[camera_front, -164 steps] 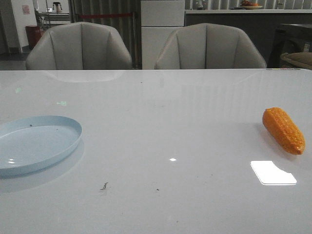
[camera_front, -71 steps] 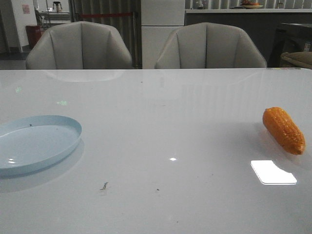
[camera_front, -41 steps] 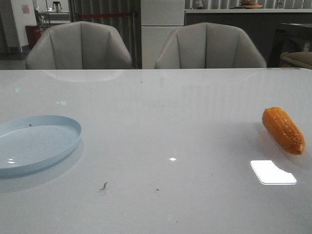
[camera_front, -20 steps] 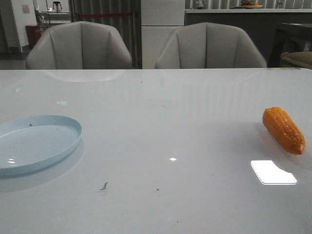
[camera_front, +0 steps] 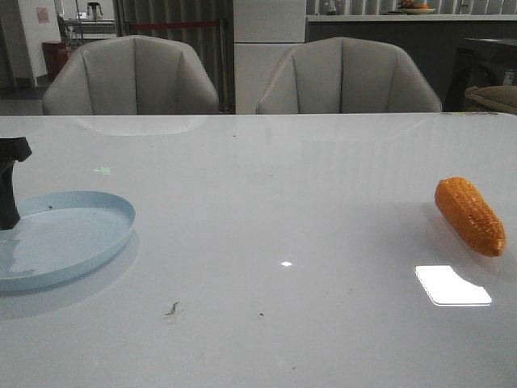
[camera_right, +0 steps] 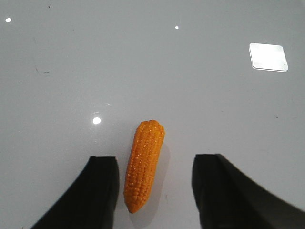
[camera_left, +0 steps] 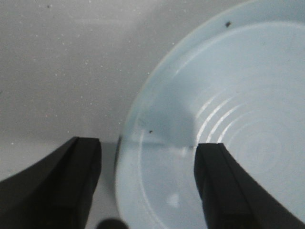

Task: Place corn on plate with both arms
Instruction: 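Grasp the pale blue plate's rim with the left gripper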

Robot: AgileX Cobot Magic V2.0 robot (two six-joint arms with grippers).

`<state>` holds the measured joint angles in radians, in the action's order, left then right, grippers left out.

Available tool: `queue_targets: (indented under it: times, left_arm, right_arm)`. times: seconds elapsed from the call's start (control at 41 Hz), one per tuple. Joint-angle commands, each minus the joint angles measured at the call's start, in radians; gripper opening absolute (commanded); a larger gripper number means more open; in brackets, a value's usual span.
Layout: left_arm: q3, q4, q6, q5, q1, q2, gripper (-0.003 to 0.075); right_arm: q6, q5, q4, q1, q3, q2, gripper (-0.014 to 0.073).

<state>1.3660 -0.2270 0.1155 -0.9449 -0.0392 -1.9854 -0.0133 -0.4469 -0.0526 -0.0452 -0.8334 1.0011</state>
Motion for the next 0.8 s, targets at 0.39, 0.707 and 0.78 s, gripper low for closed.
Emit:
queue_targets:
  times: [0.39,0.707,0.78]
  left_arm:
    - [0.032,0.002,0.003,0.025,0.003,0.018,0.0096]
    - [0.237,-0.003,0.001,-0.177,0.003,0.018,0.0091]
    - [0.319,-0.037,0.001,-0.227,0.003,0.018,0.0091]
  right_arm:
    - [-0.006,0.021,0.011,0.004,-0.03,-0.01,0.0456]
    - [-0.006,-0.003,0.011,0.004,-0.03,-0.01,0.0456]
    - [-0.006,-0.006,0.011,0.004,-0.03,-0.01,0.0456]
